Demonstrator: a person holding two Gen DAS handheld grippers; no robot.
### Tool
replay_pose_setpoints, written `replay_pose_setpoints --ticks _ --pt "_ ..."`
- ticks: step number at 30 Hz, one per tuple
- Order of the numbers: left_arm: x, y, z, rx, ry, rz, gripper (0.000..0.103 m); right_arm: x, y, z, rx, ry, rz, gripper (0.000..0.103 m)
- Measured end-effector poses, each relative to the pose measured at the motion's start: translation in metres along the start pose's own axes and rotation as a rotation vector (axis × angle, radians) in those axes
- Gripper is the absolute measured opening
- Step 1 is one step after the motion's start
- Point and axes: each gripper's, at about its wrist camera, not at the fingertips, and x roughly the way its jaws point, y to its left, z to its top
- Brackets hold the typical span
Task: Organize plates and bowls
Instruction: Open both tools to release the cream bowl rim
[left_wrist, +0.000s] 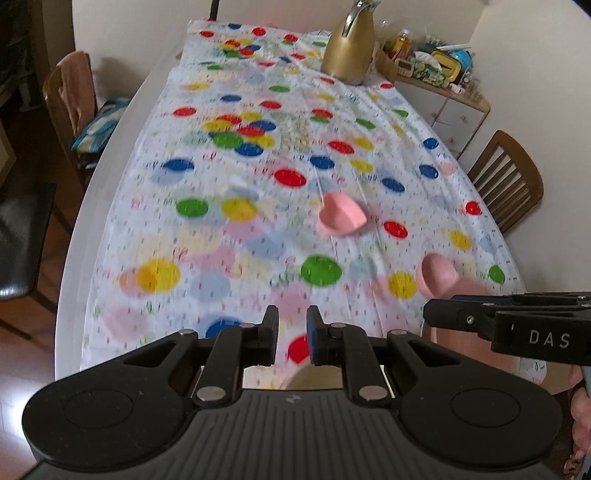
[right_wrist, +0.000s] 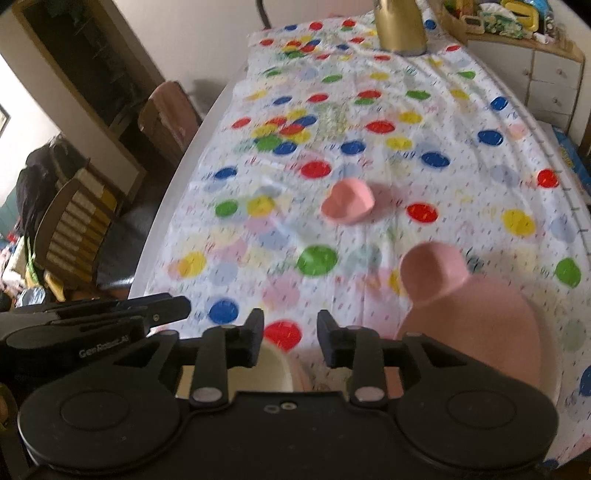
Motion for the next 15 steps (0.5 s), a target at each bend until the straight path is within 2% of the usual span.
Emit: replay_pose_setpoints --ticks 6,11,15 --pt "0.014 -0.001 0.032 0.036 -0.017 -0.020 0.015 0.006 -0.010 0.025 0.035 -0.042 -0.020 0.038" --pt "0.028 -0.002 0.058 0.061 -0.024 -0.047 0.015 0.013 -0.014 0.046 0.041 -0.076 -0.041 0.048" --pt "0.042 -0.002 0.078 0.081 -0.023 -0.068 0.015 0.021 -0.017 0.064 0.053 -0.096 -0.061 0.051"
